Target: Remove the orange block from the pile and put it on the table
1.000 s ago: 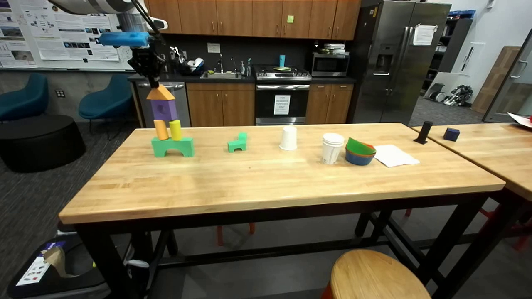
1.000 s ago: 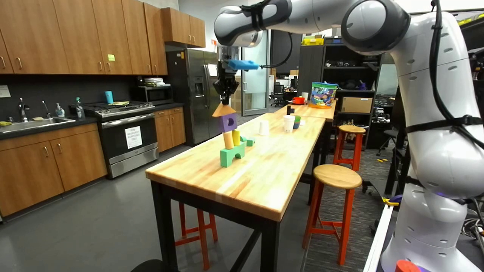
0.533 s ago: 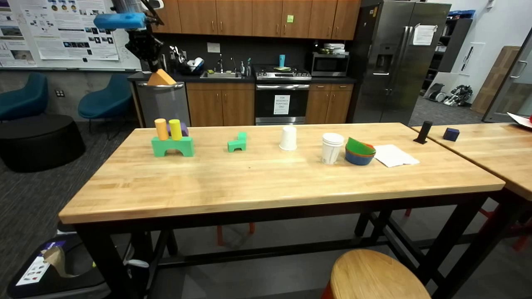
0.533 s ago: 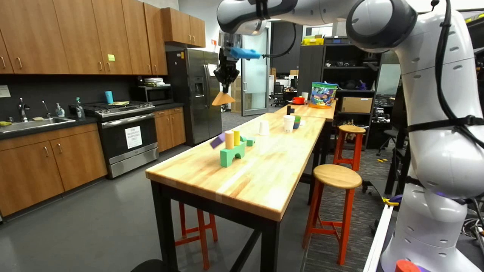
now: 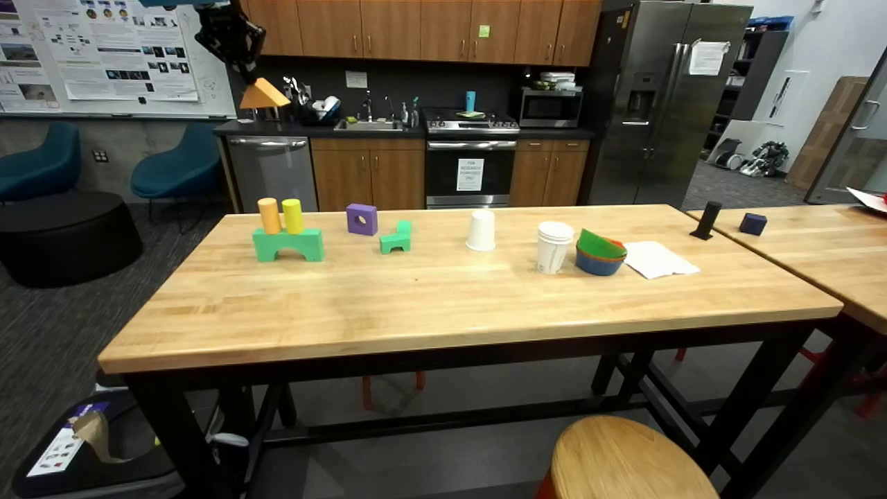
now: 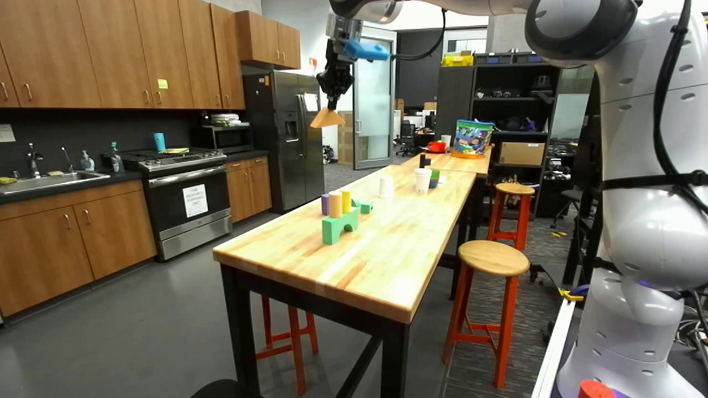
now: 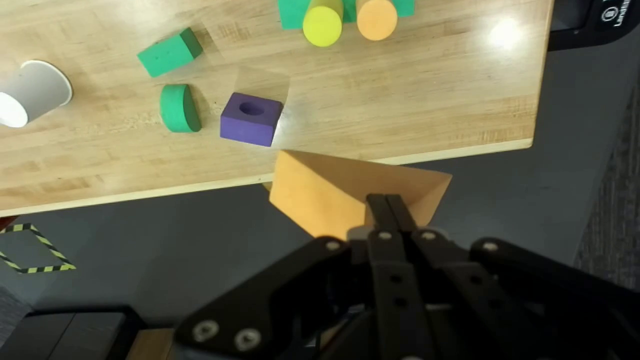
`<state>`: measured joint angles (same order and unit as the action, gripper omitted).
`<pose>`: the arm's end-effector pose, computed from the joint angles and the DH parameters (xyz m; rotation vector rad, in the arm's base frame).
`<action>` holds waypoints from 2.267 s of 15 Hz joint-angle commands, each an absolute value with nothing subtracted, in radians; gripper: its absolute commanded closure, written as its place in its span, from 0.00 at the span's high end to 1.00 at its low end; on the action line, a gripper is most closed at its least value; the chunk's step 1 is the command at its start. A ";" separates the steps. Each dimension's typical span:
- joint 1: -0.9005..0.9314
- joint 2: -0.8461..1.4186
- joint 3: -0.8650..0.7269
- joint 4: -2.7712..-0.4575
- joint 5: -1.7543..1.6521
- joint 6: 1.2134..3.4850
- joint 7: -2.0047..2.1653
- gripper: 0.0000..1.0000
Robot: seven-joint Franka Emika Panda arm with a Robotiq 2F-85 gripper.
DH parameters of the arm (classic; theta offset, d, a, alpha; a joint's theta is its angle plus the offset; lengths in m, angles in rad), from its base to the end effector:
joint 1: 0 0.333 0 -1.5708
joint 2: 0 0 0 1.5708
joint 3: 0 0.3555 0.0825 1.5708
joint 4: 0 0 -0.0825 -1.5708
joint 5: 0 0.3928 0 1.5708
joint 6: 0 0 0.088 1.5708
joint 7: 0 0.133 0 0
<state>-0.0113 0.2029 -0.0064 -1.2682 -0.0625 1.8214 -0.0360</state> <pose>0.6631 -0.0179 0.6913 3.0220 0.0354 0.5320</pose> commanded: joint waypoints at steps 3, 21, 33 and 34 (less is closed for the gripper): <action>-0.028 0.184 -0.015 -1.292 -0.050 1.848 -0.046 0.00; -0.093 0.092 -0.098 -1.658 -0.011 1.973 0.088 0.00; -0.142 -0.056 -0.154 -1.975 0.003 2.087 0.166 0.00; -0.143 -0.064 -0.155 -1.993 0.004 2.096 0.167 0.00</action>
